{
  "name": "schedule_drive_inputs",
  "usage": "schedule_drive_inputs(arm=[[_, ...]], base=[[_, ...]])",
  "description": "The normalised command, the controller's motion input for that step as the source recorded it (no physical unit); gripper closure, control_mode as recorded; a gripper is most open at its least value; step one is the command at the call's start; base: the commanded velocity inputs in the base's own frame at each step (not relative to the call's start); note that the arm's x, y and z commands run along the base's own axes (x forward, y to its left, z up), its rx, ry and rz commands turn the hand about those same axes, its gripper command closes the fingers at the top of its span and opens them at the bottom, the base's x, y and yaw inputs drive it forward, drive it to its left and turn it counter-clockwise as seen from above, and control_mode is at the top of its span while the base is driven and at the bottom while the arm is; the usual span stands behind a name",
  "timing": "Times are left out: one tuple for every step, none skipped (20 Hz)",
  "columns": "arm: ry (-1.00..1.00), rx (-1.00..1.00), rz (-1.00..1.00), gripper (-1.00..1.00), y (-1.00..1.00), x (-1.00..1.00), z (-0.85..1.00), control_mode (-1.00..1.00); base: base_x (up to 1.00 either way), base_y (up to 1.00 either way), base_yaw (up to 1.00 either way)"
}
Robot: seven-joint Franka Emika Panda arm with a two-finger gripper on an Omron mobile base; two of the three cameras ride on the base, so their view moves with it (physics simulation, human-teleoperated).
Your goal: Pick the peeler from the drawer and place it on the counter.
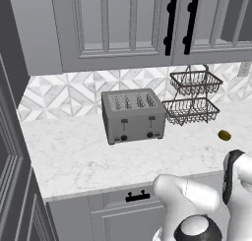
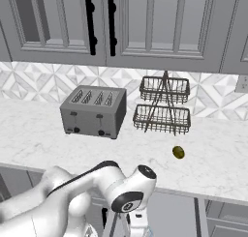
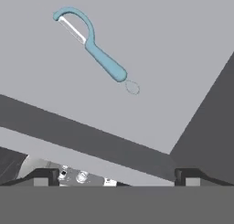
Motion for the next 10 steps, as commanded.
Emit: schedule_drive_inputs(arm=[[-0.01, 0.11, 0.28, -1.00, -0.86, 0.39, -0.40, -1.00], [0.00, 0.11, 0.28, -1.00, -0.85, 0.29, -0.41, -1.00], [0.00, 0.12, 0.28, -1.00, -0.86, 0.14, -0.38, -1.00], [0.02, 0.08, 0.26, -1.00, -0.86, 0.00, -0.48, -1.00], [0.06, 0.08, 0.23, -1.00, -0.81, 0.00, -0.51, -1.00], [0.11, 0.07, 0.23, -1.00, -0.69, 0.00, -0.62, -1.00], [0.07, 0.03, 0.15, -1.00, -0.24, 0.03, -0.55, -1.00], [0.02, 0.05, 0.15, -1.00, 0.00, 0.26, -0.55, -1.00], [0.00, 0.03, 0.15, -1.00, 0.00, 0.36, -0.51, -1.00], [0.00, 0.01, 0.14, -1.00, 0.00, 0.39, -0.51, -1.00]], base=[[0.00, 0.00, 0.00], [0.00, 0.00, 0.00], [0.00, 0.00, 0.00], [0.00, 0.00, 0.00], [0.00, 0.00, 0.00], [0.00, 0.00, 0.00], [0.00, 0.00, 0.00], [0.00, 0.00, 0.00], [0.00, 0.00, 0.00], [0.00, 0.00, 0.00]])
